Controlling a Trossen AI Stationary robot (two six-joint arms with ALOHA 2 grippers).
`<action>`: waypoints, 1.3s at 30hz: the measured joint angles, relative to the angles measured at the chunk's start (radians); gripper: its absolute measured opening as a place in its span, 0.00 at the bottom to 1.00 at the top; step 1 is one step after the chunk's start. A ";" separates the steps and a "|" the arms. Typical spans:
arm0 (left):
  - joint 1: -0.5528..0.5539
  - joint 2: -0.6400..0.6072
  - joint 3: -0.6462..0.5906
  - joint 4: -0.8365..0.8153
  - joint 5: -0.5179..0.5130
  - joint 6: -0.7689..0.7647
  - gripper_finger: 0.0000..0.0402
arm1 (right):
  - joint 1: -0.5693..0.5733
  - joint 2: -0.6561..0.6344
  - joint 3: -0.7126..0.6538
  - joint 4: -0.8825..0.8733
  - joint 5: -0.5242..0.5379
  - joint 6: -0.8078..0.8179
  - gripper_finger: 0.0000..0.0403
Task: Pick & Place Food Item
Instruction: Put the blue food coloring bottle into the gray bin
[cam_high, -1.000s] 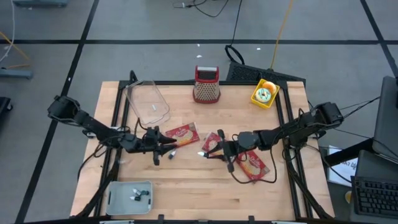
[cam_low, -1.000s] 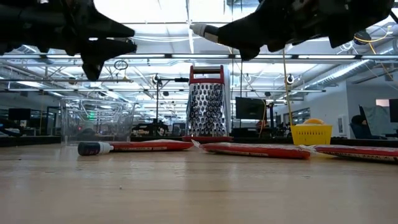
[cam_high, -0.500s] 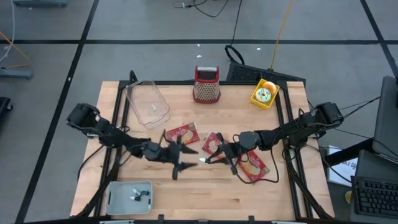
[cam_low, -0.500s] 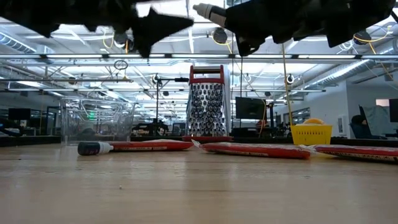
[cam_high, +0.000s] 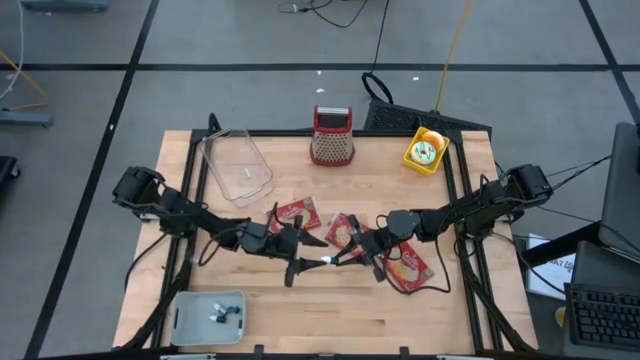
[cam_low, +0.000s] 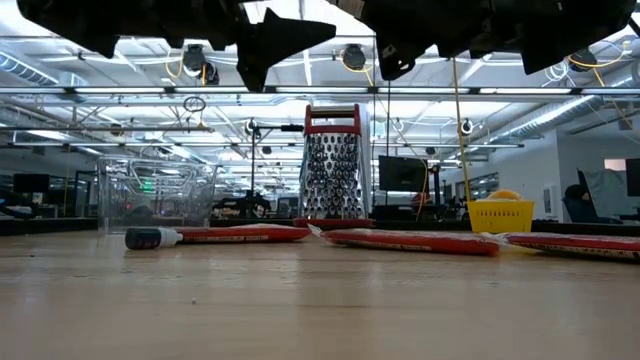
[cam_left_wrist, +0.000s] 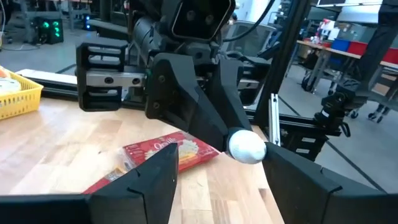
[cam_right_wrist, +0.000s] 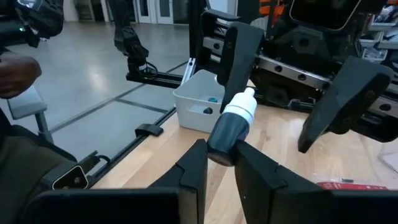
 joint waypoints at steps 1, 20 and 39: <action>0.003 0.000 0.000 -0.003 0.005 -0.001 0.56 | 0.000 0.000 0.000 -0.002 0.000 0.000 0.13; 0.008 0.001 0.000 0.011 0.055 0.029 0.33 | 0.000 0.000 0.000 -0.008 0.005 -0.003 0.13; 0.007 0.000 0.000 0.009 0.036 0.050 0.14 | 0.000 0.000 0.000 -0.030 0.034 0.008 0.16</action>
